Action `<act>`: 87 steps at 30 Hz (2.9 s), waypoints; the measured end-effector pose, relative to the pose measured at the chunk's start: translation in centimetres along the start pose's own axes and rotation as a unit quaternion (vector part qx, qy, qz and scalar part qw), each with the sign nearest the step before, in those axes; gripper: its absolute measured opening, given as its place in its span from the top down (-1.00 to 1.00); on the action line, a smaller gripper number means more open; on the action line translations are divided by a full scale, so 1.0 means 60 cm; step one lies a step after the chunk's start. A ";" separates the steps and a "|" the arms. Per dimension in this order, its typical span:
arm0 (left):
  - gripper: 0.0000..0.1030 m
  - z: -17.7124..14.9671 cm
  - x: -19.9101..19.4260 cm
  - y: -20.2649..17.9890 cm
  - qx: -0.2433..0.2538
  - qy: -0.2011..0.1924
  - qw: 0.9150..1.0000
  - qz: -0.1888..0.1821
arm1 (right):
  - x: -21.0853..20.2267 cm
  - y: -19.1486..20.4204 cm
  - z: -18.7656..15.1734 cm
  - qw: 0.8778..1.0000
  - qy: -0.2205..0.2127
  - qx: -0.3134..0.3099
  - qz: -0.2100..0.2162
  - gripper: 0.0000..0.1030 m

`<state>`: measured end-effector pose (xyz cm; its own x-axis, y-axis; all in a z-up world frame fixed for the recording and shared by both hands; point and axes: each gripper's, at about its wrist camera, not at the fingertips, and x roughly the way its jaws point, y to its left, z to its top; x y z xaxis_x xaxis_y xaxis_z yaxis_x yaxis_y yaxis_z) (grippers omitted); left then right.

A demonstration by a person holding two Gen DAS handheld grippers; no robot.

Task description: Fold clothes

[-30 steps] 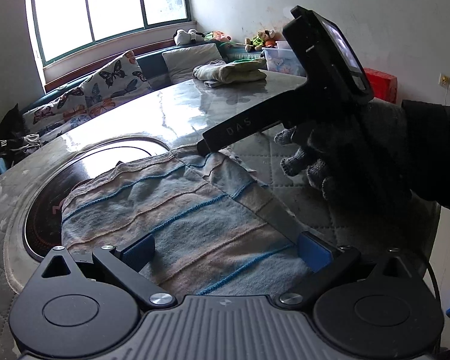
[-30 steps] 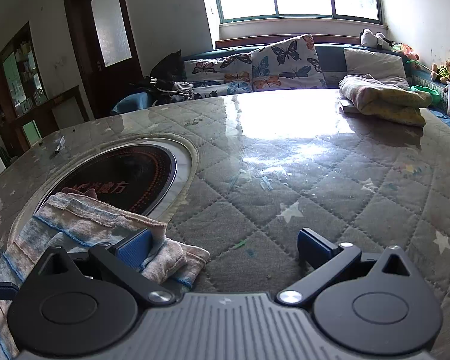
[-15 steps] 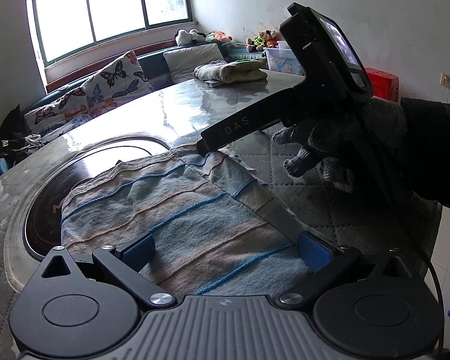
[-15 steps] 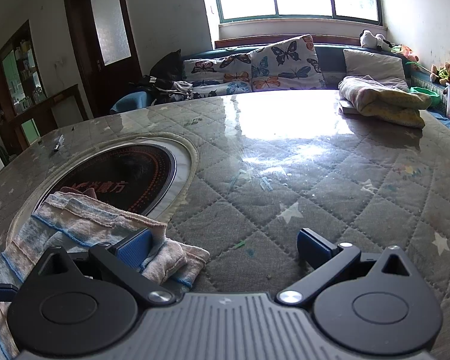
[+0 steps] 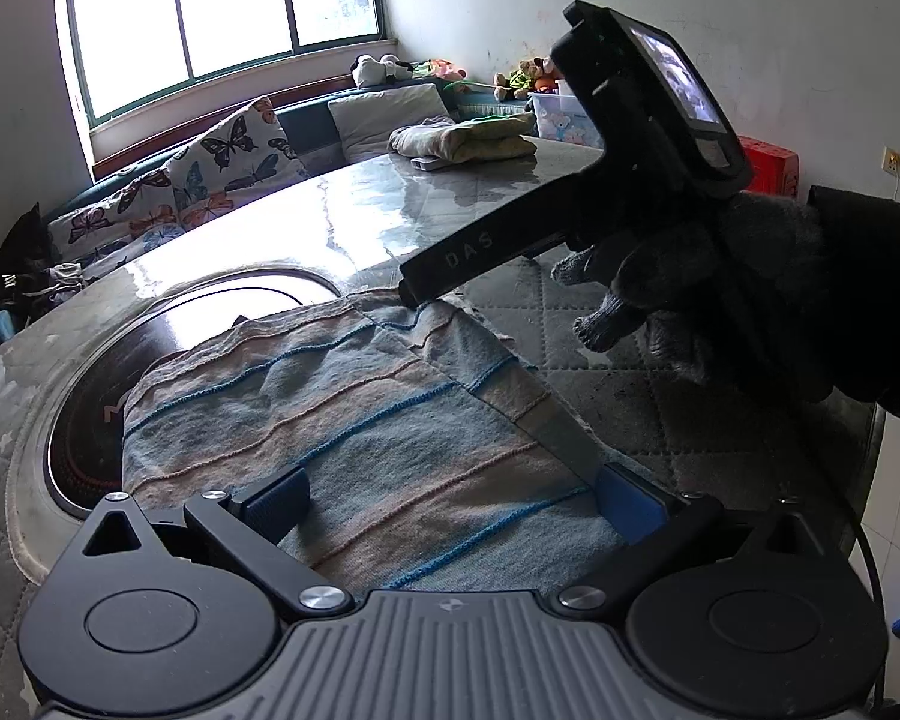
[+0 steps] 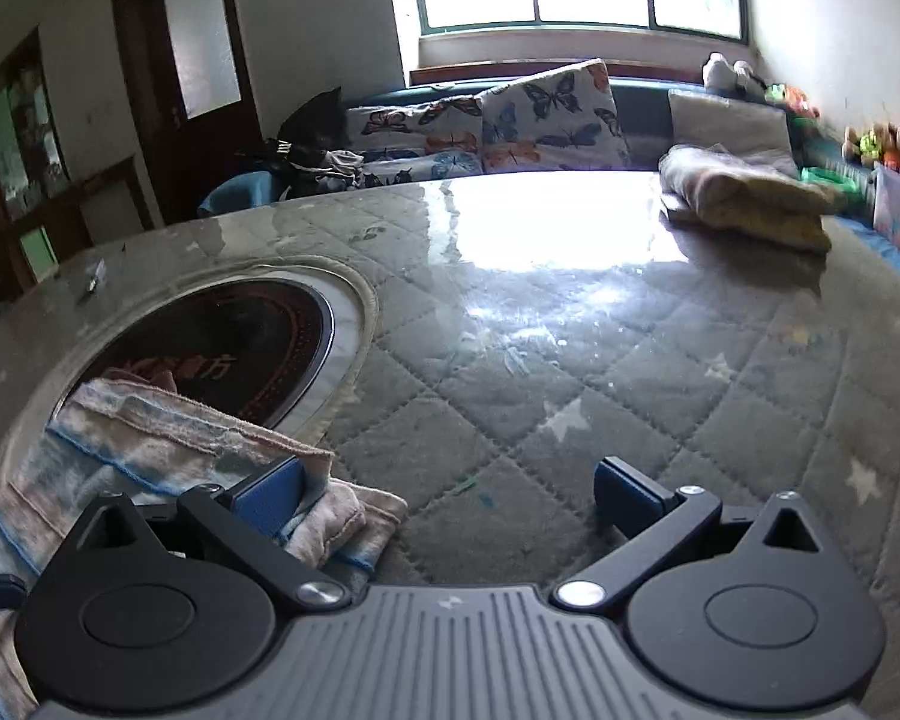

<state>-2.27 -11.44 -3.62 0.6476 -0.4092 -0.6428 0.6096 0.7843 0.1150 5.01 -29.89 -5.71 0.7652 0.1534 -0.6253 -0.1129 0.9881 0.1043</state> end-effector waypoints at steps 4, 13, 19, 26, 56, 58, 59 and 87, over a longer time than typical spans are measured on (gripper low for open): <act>-1.00 -0.001 0.000 0.000 0.000 0.000 1.000 0.001 | -0.012 -0.003 0.006 1.000 -0.003 -0.001 0.004 -1.00; -1.00 -0.002 0.000 0.003 -0.004 -0.001 1.000 -0.001 | -0.062 0.026 -0.006 0.998 -0.014 -0.067 0.015 -1.00; -1.00 0.000 -0.003 0.008 -0.007 0.000 1.000 -0.004 | -0.050 0.030 -0.026 0.997 -0.003 -0.079 0.007 -1.00; -1.00 0.018 -0.016 0.039 -0.006 -0.013 1.000 0.007 | -0.045 0.015 -0.026 0.998 0.003 -0.064 0.024 -1.00; -0.44 0.077 0.080 0.204 -0.129 0.017 0.987 0.090 | -0.038 0.000 -0.035 0.998 0.005 -0.035 0.044 -1.00; -0.47 0.070 0.079 0.208 -0.128 0.018 0.987 0.099 | -0.038 0.000 -0.035 0.998 0.005 -0.034 0.044 -1.00; -0.47 0.066 0.080 0.211 -0.131 0.019 0.986 0.099 | -0.038 0.000 -0.035 0.998 0.005 -0.034 0.044 -1.00; -0.57 0.021 -0.007 0.252 -0.166 -0.005 0.977 0.133 | -0.036 0.000 -0.035 0.998 0.004 -0.035 0.044 -1.00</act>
<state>7.26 0.03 -0.68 0.7688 -0.1737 -0.6155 0.2381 0.9710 0.0234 2.02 -30.19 -5.97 0.7450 0.2385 -0.6229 -0.2229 0.9692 0.1046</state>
